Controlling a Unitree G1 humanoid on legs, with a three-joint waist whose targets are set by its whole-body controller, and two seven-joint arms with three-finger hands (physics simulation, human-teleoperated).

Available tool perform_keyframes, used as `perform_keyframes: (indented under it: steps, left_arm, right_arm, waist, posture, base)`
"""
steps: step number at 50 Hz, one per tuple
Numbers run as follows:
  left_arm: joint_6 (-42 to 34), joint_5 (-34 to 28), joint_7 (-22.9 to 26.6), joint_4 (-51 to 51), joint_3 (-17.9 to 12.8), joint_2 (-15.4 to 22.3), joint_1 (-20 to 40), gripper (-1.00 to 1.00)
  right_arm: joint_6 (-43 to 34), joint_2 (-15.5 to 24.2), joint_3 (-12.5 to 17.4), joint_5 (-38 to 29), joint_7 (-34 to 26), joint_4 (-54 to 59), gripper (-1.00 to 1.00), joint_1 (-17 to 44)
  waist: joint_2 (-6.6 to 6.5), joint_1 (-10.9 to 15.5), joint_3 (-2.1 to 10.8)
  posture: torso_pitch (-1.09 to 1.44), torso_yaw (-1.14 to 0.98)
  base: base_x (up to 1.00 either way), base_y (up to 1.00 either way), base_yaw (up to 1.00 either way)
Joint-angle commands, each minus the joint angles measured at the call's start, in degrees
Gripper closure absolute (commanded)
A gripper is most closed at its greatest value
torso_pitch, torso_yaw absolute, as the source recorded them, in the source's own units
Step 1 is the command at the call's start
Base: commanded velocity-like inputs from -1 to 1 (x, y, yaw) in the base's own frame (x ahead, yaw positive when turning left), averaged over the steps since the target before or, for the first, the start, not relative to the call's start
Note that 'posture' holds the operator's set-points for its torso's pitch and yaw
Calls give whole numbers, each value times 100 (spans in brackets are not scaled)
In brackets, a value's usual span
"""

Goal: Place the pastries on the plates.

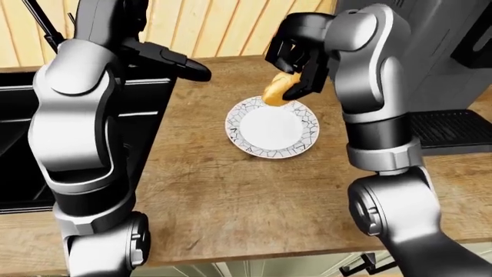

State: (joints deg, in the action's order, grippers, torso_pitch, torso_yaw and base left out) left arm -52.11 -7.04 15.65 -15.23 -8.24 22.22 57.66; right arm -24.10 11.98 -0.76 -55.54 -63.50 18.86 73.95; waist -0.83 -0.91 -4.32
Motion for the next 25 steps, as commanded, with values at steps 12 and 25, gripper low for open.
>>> perform_keyframes:
  steps: [12,25]
  left_arm:
    - [140,-21,-45,-132,-64,72,194,-100]
    - [95,-23,-25,-193,-65,90,173,-100]
  right_arm:
    - [171,-37,32,18,247,-71,100,-108]
    - [205,-37,50,91,495,322,100,-43]
  waist:
    - [-16,-8,190]
    - [-24,-4,216]
  posture:
    - [1,0]
    - [1,0]
  base:
    - [0,0,0]
    - [0,0,0]
